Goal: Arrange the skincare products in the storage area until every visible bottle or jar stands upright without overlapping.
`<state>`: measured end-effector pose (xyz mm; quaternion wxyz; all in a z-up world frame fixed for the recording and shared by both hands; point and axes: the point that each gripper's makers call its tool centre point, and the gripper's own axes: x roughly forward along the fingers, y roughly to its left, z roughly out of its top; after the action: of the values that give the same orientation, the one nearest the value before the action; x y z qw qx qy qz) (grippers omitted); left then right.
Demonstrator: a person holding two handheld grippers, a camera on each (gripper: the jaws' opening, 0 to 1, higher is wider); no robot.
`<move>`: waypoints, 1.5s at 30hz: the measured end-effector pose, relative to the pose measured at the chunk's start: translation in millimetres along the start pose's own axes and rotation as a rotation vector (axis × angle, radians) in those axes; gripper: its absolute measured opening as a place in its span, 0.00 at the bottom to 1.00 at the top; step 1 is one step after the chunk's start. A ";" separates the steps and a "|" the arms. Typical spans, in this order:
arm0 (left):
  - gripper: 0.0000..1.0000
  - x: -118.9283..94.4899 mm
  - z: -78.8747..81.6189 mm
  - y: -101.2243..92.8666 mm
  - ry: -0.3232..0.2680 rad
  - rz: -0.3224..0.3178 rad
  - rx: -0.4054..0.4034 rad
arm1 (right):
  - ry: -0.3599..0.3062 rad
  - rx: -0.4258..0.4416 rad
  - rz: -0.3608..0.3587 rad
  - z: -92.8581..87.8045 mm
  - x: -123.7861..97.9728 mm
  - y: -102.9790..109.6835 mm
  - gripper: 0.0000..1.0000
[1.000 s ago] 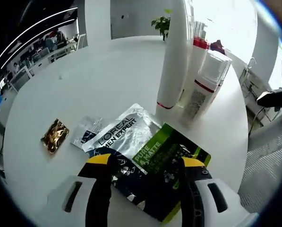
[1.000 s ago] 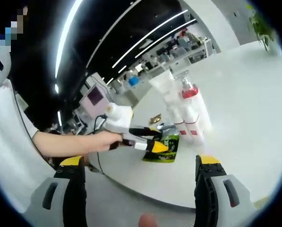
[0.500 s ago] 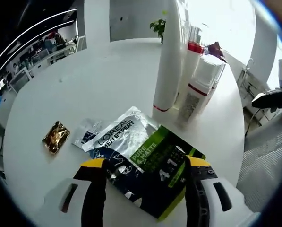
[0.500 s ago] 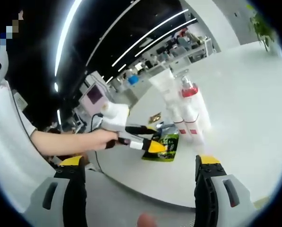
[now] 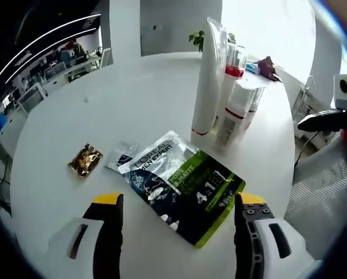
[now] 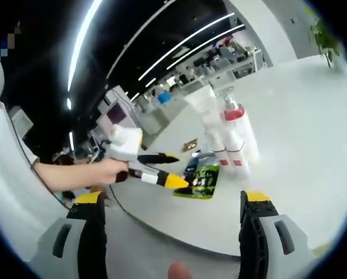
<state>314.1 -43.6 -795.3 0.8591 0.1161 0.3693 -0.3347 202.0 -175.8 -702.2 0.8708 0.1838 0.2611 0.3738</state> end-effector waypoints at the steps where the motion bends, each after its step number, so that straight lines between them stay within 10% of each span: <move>1: 0.77 -3.3 -1.2 1.9 -0.005 0.001 -0.009 | 0.003 -0.001 -0.001 -0.4 0.0 0.2 0.95; 45: 0.99 -161.6 -39.5 -23.2 -0.275 0.034 -0.261 | 0.032 -0.062 -0.023 -5.4 0.8 -3.0 0.94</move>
<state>195.4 35.7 -706.8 0.9149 -0.0367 0.2865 -0.2819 201.0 -176.5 -708.3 0.8759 0.1477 0.2654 0.3748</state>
